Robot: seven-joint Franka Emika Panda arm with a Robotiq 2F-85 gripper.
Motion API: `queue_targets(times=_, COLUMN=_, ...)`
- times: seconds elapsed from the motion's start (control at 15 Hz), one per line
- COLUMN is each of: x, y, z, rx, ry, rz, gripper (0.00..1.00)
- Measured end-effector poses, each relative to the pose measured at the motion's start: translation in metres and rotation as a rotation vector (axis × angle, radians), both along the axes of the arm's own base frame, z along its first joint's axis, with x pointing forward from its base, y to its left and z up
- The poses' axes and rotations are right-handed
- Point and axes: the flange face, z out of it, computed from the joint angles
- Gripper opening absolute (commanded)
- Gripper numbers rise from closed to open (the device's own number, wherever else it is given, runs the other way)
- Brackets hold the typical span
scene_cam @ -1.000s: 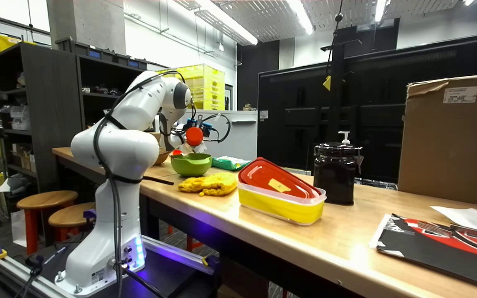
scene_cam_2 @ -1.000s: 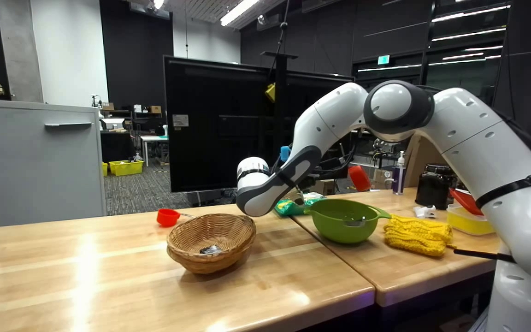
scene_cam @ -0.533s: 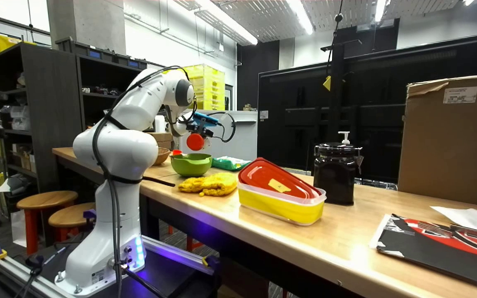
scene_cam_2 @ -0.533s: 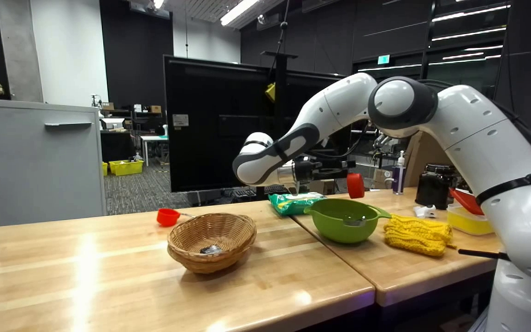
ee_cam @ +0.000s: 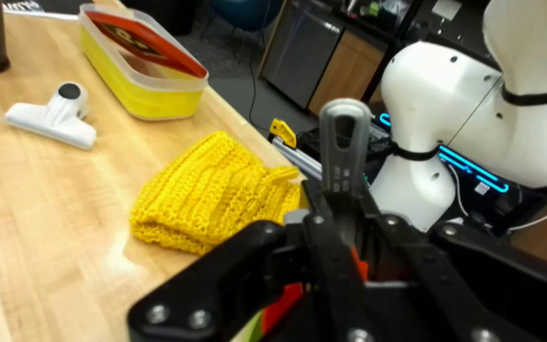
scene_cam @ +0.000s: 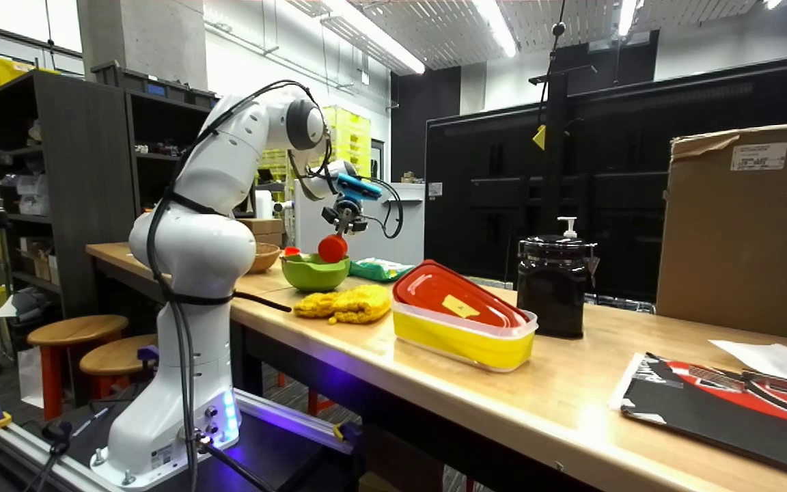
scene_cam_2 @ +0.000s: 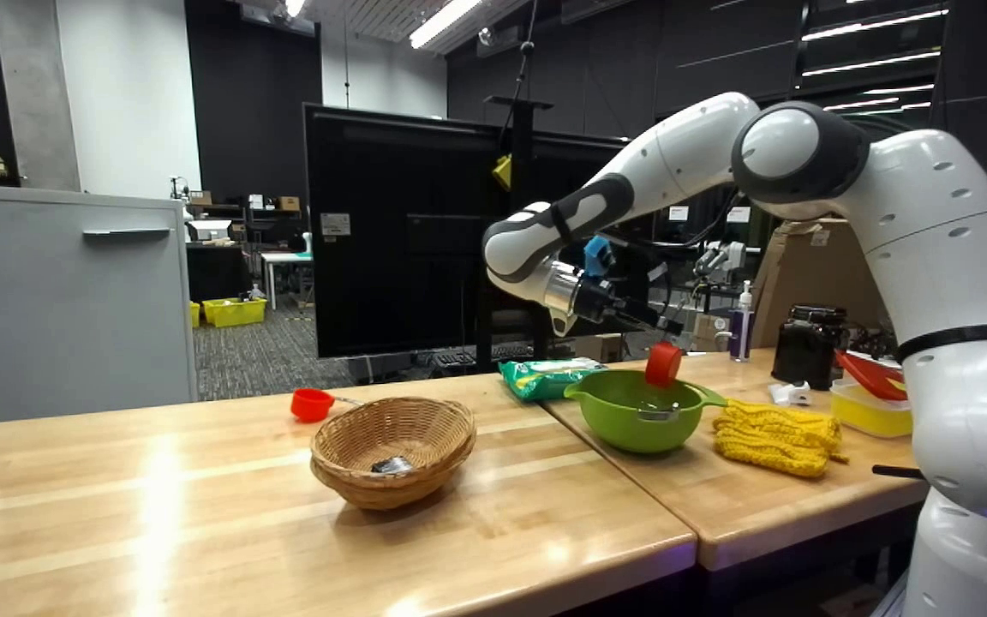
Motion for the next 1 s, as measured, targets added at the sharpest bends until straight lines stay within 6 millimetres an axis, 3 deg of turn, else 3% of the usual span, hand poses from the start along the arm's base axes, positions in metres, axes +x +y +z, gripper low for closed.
queue_targets(times=0.67, x=-0.038, y=-0.087, z=0.082, rx=0.259, ry=-0.457, rz=-0.134, gripper=0.04)
queue_targets(times=1.0, x=-0.060, y=-0.138, z=0.096, rx=0.383, ry=-0.690, rz=-0.151, gripper=0.04)
